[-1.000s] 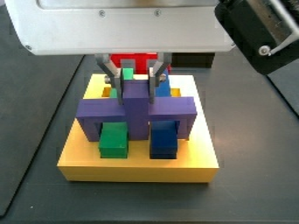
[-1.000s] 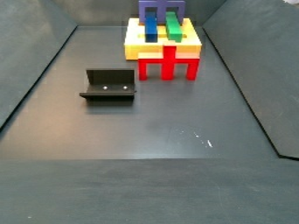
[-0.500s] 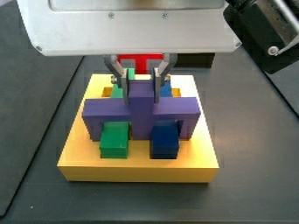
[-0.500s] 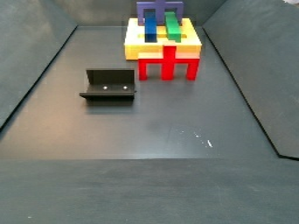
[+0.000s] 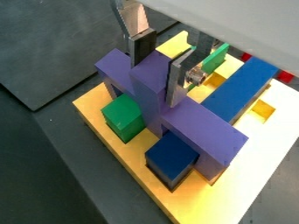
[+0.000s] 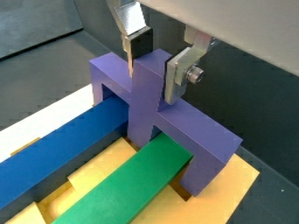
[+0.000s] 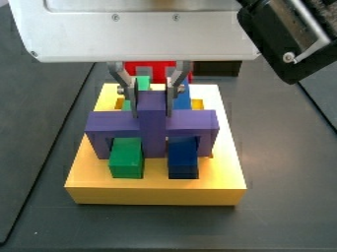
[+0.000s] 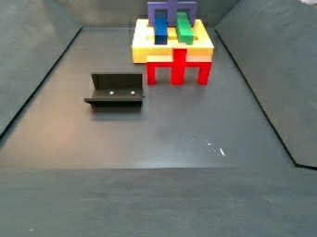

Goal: Pick up the purple object. Move up. Move to above the board. Insert the purple object.
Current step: Insert the purple object.

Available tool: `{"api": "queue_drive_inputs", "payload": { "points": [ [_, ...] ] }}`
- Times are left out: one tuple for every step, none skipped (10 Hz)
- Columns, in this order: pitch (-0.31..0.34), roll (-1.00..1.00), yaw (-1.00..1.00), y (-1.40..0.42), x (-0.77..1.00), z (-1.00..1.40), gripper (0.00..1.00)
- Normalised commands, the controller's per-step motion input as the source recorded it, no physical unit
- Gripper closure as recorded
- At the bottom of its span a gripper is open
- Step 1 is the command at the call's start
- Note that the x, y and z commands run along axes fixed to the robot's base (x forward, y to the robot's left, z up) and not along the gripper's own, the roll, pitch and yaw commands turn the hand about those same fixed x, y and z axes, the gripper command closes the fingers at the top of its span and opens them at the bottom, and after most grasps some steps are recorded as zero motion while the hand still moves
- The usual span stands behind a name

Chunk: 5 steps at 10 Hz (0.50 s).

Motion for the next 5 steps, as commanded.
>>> {"api": "queue_drive_inputs", "payload": {
  "points": [
    [0.0, -0.29, -0.07, 0.07, 0.23, -0.29, 1.0],
    [0.05, -0.33, -0.15, 0.05, 0.0, -0.28, 1.0],
    [0.084, -0.42, -0.17, 0.11, 0.0, -0.22, 1.0],
    [0.097, -0.32, -0.18, 0.11, 0.0, -0.19, 1.0],
    [0.124, -0.26, -0.1, 0.15, -0.02, -0.13, 1.0]
  ]
}}
